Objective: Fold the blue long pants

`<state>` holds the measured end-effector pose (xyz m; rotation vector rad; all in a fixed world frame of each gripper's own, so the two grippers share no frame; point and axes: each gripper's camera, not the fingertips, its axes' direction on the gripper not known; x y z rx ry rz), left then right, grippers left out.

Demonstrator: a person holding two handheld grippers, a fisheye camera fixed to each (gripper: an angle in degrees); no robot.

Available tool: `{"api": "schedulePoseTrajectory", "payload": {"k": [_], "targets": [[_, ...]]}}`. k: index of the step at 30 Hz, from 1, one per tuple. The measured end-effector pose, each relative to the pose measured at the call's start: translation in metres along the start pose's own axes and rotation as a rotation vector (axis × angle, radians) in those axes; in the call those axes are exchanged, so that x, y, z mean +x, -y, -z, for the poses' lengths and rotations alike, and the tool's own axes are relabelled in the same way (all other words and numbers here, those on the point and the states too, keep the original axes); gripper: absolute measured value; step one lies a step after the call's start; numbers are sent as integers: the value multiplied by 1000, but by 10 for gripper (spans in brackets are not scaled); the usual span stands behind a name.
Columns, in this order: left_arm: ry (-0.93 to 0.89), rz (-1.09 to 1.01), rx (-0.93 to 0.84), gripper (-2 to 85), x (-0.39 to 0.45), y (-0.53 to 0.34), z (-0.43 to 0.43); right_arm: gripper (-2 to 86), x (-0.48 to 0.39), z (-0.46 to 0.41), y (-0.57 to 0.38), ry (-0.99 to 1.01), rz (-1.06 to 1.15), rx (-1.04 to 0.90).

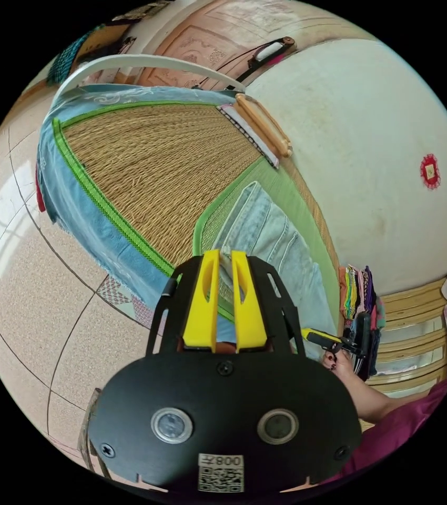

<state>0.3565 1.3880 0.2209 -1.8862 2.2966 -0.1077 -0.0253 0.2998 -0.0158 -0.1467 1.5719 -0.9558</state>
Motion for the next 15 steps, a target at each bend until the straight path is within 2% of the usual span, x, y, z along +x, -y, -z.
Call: {"api": "schedulePoseTrajectory", "payload": {"k": [6, 10, 13, 15], "targets": [[75, -165, 102, 29, 114, 24, 45, 0, 8, 45, -52, -33, -17, 89], [63, -337, -67, 16, 204, 43, 14, 0, 42, 62, -103, -93, -109, 111], [219, -370, -236, 7, 244, 58, -24, 0, 71, 56, -144, -160, -185, 76], [183, -353, -211, 4, 260, 69, -21, 0, 89, 55, -168, -86, -215, 108]]}}
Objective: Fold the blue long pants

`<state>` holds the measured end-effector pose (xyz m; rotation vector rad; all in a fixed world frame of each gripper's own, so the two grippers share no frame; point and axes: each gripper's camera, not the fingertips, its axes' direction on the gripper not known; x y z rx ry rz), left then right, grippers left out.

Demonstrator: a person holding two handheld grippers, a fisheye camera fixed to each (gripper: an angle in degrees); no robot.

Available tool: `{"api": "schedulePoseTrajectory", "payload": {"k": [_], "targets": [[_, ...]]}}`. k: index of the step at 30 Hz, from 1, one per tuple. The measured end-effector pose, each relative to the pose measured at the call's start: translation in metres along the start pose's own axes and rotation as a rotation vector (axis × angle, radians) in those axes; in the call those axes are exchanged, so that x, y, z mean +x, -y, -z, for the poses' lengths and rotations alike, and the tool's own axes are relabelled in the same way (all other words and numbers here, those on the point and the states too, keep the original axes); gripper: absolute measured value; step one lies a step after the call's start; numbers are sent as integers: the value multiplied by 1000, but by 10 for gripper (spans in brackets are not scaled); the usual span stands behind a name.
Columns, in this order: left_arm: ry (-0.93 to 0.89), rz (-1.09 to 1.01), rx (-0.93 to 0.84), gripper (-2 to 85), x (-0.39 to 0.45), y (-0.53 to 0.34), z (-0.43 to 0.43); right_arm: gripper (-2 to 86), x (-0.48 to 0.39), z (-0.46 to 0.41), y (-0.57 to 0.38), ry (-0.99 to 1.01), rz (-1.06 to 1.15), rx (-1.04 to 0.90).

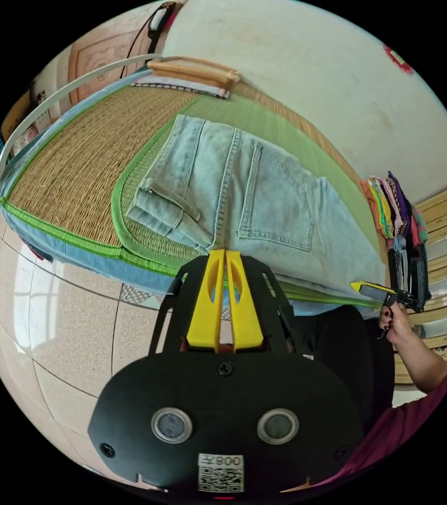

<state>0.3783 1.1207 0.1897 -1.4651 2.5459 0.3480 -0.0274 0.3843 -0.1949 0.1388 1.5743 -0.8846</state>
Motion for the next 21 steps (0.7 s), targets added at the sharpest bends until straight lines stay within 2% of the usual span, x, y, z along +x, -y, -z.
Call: {"api": "schedulePoseTrajectory", "payload": {"k": [3, 7, 12, 17, 21], "targets": [[-24, 49, -4, 2, 28, 34, 29, 0, 8, 12, -19, -18, 5, 13], [-33, -52, 27, 1, 102, 85, 69, 1, 27, 32, -56, -33, 8, 71], [-84, -164, 1, 1, 205, 149, 88, 1, 115, 67, -137, -32, -165, 200], [-167, -316, -103, 1, 349, 224, 87, 1, 216, 101, -215, -53, -330, 316], [-163, -434, -210, 1, 457, 271, 75, 1, 305, 83, -280, -40, -453, 301]]}}
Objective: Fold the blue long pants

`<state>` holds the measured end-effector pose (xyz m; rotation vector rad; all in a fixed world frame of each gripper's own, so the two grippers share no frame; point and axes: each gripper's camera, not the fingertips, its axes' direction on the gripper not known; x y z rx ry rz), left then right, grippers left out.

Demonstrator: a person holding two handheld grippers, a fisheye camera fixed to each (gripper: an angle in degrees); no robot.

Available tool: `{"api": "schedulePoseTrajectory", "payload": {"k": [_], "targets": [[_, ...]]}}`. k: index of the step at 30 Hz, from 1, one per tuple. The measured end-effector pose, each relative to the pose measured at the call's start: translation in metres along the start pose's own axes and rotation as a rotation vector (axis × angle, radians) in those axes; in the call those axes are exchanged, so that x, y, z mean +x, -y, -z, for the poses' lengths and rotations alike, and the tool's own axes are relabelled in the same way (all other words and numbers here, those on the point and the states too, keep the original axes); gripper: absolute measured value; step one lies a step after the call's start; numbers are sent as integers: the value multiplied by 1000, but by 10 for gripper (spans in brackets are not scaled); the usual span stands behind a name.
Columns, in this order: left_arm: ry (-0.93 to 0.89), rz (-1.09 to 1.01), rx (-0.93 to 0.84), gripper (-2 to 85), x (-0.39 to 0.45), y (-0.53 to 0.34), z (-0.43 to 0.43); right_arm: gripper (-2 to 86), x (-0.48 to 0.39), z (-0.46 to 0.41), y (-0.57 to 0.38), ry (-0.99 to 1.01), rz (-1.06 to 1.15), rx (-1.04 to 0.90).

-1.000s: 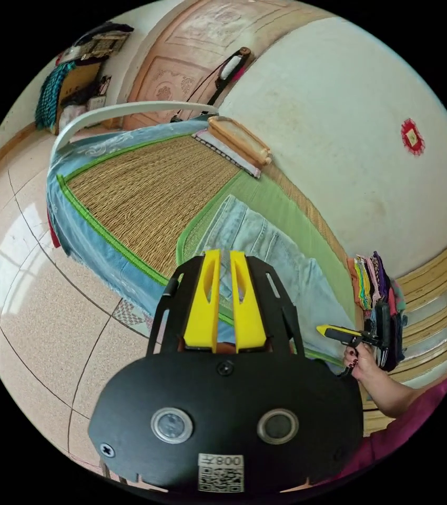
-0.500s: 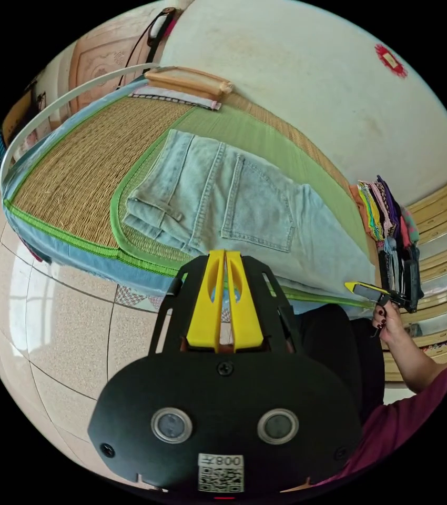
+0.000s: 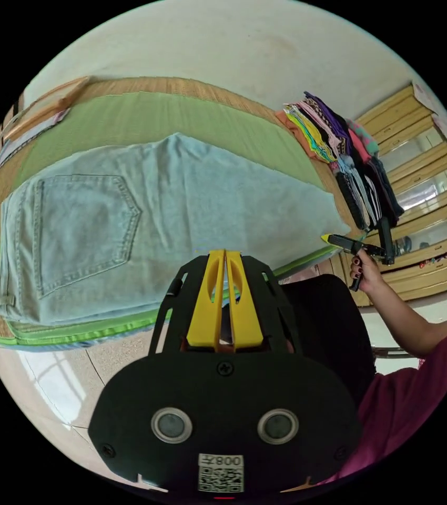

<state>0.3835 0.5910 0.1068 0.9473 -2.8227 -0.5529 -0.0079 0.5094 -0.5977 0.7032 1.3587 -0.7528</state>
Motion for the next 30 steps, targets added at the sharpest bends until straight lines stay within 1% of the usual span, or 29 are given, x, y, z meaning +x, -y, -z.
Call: {"api": "schedulePoseTrajectory", "payload": {"k": [2, 3, 7, 10, 12, 14, 15, 20, 23, 27, 30], "targets": [[-13, -16, -107, 1, 37, 55, -14, 1, 33, 2, -14, 121, -29, 21], [-7, -20, -122, 2, 47, 67, -15, 2, 48, 4, -19, 149, -36, 16], [-36, -130, -127, 4, 123, 160, 6, 4, 90, 34, -46, 114, -41, 101], [-91, -235, -122, 11, 184, 238, 16, 10, 158, 65, -81, 96, -143, 227], [-139, -293, -131, 19, 221, 287, 15, 22, 215, 85, -111, 97, -253, 329], [-180, -354, -140, 30, 273, 351, 8, 42, 249, 92, -127, 99, -310, 377], [-190, -368, -144, 33, 286, 367, 6, 58, 266, 94, -133, 93, -342, 393], [-234, -494, -193, 58, 406, 494, -12, 81, 306, 94, -144, 58, -395, 442], [-237, -542, -204, 70, 463, 557, -14, 81, 322, 82, -147, 41, -407, 423], [-233, -582, -231, 79, 520, 625, -15, 79, 339, 71, -164, 60, -402, 439], [-194, -636, -264, 86, 566, 673, -17, 78, 351, 64, -177, 92, -390, 439]]}}
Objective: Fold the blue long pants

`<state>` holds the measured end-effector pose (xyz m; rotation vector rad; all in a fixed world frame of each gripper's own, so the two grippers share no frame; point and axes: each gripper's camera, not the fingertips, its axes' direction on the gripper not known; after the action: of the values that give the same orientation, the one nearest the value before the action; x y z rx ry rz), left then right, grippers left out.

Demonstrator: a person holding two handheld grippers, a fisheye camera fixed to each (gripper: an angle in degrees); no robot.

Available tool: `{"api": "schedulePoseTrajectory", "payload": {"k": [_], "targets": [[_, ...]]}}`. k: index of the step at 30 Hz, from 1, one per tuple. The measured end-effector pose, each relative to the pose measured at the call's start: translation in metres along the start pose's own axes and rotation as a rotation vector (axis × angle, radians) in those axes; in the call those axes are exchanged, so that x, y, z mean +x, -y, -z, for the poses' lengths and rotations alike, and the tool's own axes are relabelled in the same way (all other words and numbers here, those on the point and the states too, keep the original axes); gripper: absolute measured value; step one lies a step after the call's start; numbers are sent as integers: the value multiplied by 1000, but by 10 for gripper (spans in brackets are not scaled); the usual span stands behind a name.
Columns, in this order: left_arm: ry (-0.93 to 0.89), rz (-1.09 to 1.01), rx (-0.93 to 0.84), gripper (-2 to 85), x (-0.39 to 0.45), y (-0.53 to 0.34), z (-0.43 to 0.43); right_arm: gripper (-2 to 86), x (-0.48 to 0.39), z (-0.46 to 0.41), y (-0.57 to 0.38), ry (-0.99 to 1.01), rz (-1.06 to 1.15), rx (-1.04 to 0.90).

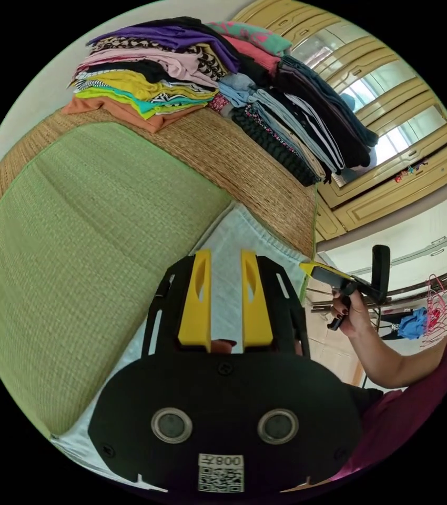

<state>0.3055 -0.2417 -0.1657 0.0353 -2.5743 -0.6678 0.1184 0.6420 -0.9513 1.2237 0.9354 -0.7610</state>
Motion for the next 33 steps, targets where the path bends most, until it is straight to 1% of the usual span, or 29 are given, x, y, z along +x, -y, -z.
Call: {"api": "schedulePoseTrajectory", "payload": {"k": [5, 8, 11, 15, 17, 21, 24, 30, 33], "targets": [[43, -83, -79, 92, 22, 99, 11, 79, 10, -4, -14, -32, 45, -31], [80, -118, -133, 91, 31, 144, 15, 79, 12, -8, -21, -66, 66, -41], [97, -154, -145, 82, 40, 177, 29, 78, 20, -14, -27, -67, 72, -38], [114, -178, -146, 64, 44, 202, 51, 70, 30, -23, -36, -61, 75, -29], [68, -165, -155, 45, 44, 215, 65, 62, 35, -28, -39, -48, 72, -35], [33, -147, -149, 33, 43, 233, 91, 31, 57, -32, -46, 50, 66, -44], [2, -158, -131, 28, 44, 244, 118, 21, 68, -26, -52, 85, 76, -36], [-40, -162, -91, 25, 42, 254, 167, 24, 83, -22, -64, 146, 70, -6], [-80, -156, -61, 25, 38, 250, 187, 33, 87, -25, -70, 135, 90, -4]]}}
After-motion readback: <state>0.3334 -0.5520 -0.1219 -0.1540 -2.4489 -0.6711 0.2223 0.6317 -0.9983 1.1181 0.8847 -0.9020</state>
